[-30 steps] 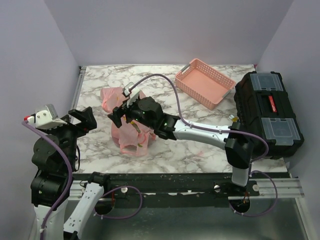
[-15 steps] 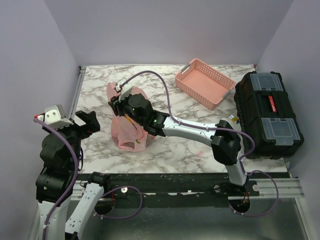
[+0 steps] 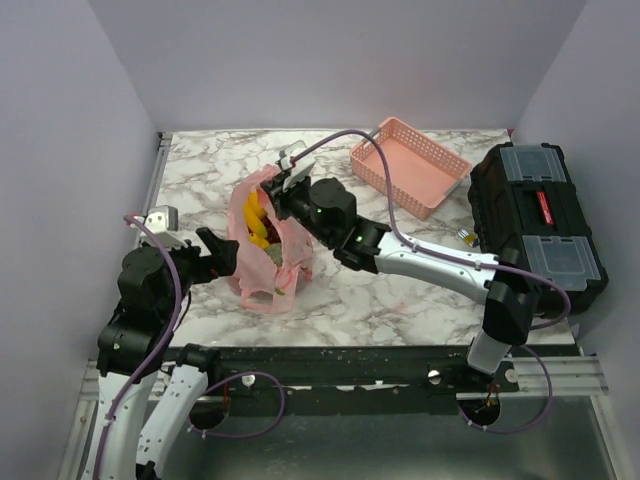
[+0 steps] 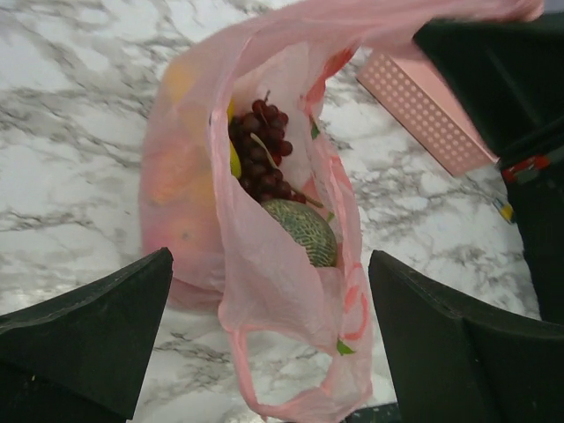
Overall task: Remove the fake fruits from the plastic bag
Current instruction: Adjust the plastic bag at the center of the board.
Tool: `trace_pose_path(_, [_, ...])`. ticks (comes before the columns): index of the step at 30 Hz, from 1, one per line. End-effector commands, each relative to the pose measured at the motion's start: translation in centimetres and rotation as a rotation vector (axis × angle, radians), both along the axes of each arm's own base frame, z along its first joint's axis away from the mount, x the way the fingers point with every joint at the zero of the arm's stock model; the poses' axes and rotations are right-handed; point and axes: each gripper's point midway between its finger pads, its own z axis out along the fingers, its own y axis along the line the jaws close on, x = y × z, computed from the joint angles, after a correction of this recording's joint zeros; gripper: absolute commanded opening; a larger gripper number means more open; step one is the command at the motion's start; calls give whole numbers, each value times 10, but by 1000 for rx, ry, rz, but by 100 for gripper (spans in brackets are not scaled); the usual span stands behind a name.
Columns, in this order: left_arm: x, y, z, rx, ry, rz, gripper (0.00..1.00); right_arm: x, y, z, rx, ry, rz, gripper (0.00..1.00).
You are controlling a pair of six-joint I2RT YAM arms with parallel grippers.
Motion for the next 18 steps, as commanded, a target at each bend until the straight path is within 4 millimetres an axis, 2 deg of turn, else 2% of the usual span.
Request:
trace_pose_path(1, [-11,-43,-22,-172,107,-180,94,7,-31,19,26,-30,-53,1])
trace_pose_path(4, [-19,-66,-40,-280,215,-274,97,8,-45,21,19,-26,-71,1])
trace_pose_path(6, [-23,-71,-51,-332,294,-265,99,8,-52,22,-9,-42,-79,1])
trace_pose_path(11, [-25,-50,-88,-452,455,5,99,5,-64,20,-11,-37,-89,1])
trace_pose_path(14, [-19,-46,-104,-474,473,61,99,1,-67,21,-2,-32,-84,1])
trace_pose_path(18, [1,-69,-113,-539,455,-46,99,-5,-73,26,8,-34,-72,1])
